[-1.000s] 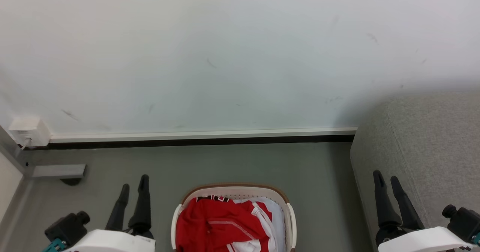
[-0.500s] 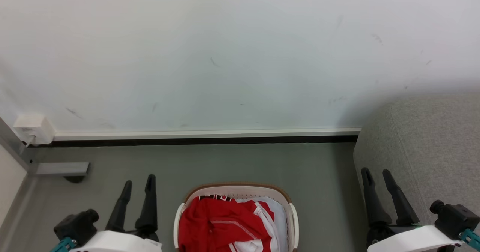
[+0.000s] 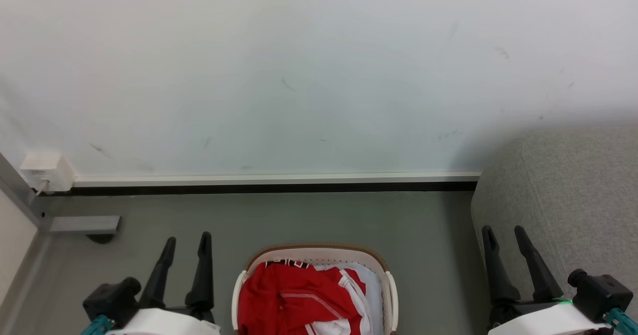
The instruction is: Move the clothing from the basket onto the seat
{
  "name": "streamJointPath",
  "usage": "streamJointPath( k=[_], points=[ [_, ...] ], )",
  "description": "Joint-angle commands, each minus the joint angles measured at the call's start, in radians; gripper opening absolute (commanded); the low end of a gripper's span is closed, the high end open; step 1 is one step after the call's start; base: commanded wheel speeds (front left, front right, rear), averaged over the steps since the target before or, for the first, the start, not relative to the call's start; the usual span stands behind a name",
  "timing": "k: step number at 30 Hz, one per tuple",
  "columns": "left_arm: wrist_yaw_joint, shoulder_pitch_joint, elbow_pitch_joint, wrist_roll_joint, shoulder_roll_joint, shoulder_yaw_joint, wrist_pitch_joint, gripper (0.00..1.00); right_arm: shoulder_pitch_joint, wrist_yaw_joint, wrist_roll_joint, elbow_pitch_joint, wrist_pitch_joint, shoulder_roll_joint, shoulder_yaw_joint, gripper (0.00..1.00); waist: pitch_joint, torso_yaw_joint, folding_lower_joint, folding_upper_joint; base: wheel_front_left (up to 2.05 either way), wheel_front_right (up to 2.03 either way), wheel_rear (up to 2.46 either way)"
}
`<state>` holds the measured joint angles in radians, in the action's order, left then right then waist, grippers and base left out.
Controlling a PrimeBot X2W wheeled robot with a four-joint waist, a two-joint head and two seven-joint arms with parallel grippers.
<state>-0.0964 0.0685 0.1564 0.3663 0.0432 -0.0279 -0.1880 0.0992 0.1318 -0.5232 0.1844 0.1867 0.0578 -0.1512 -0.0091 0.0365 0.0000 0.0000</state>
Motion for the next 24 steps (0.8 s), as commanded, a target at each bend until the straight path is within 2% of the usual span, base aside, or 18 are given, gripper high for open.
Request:
streamJointPath(
  k=[1,24],
  points=[
    [0.001,0.007,-0.008,-0.033,0.009,0.001,-0.009,1.00,0.014,-0.001,0.027,-0.003,0.011,-0.001,-0.001,1.00,0.000,0.001,0.0000,0.0000,0.00,0.00,0.00],
    [0.003,0.008,0.002,-0.209,0.010,-0.007,-0.059,1.00,0.015,-0.002,0.165,0.021,0.057,-0.007,-0.009,1.00,-0.006,0.010,0.0000,0.0000,0.00,0.00,0.00]
  ],
)
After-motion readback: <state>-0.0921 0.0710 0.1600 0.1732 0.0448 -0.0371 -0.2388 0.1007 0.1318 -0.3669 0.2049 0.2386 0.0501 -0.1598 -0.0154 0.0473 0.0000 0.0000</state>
